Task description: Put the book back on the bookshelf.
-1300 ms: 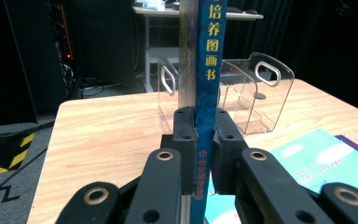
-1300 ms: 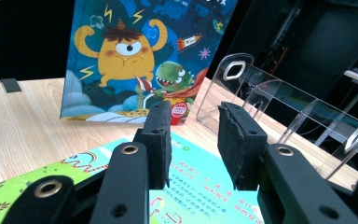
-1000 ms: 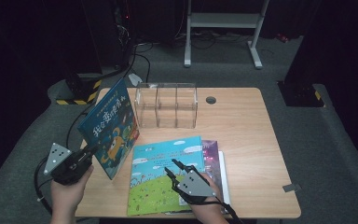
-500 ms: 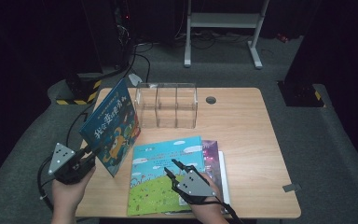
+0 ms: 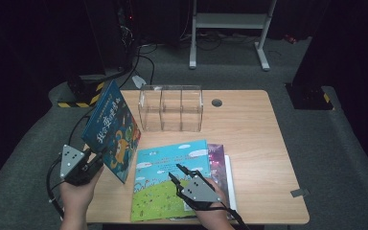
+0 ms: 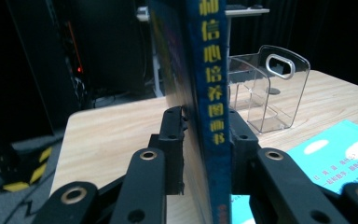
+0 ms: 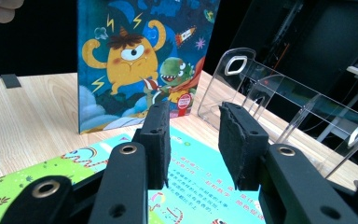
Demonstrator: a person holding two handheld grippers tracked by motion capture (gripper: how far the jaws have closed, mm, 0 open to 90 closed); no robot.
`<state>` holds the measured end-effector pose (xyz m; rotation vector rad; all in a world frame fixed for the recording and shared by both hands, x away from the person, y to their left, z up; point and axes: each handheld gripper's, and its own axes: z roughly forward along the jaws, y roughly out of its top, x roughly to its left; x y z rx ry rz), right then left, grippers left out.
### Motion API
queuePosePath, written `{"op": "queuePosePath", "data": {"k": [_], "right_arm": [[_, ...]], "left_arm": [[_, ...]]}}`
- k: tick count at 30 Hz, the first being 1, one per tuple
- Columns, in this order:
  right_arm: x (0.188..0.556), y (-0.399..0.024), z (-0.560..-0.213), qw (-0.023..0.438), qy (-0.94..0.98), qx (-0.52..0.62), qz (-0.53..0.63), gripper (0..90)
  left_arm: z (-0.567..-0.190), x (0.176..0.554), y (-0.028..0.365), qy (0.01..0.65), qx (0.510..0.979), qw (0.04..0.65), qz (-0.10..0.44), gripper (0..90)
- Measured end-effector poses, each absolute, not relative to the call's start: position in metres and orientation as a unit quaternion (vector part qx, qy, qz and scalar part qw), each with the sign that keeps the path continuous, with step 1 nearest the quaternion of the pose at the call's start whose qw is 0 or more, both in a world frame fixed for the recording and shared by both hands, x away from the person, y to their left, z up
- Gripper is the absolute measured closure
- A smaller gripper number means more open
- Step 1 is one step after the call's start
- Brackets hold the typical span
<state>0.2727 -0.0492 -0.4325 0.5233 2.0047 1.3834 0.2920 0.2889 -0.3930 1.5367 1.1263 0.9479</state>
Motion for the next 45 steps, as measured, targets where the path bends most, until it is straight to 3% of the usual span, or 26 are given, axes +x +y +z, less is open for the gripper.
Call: {"op": "queuePosePath", "data": {"k": [18, 32, 39, 45], "right_arm": [[0.286, -0.069, -0.432, 0.33, 0.759, 0.232, 0.511, 58.8], [0.299, -0.157, -0.464, 0.348, 0.781, 0.301, 0.422, 57.8], [0.304, -0.195, -0.485, 0.333, 0.759, 0.361, 0.428, 54.0], [0.314, -0.212, -0.495, 0.317, 0.754, 0.391, 0.422, 54.0]], "left_arm": [[-0.386, 0.299, 0.277, 0.483, 0.597, 0.507, 0.391, 78.6], [-0.385, 0.299, 0.269, 0.477, 0.596, 0.497, 0.413, 79.6], [-0.387, 0.304, 0.273, 0.464, 0.598, 0.53, 0.383, 76.7], [-0.387, 0.304, 0.267, 0.47, 0.594, 0.518, 0.396, 79.5]]}}
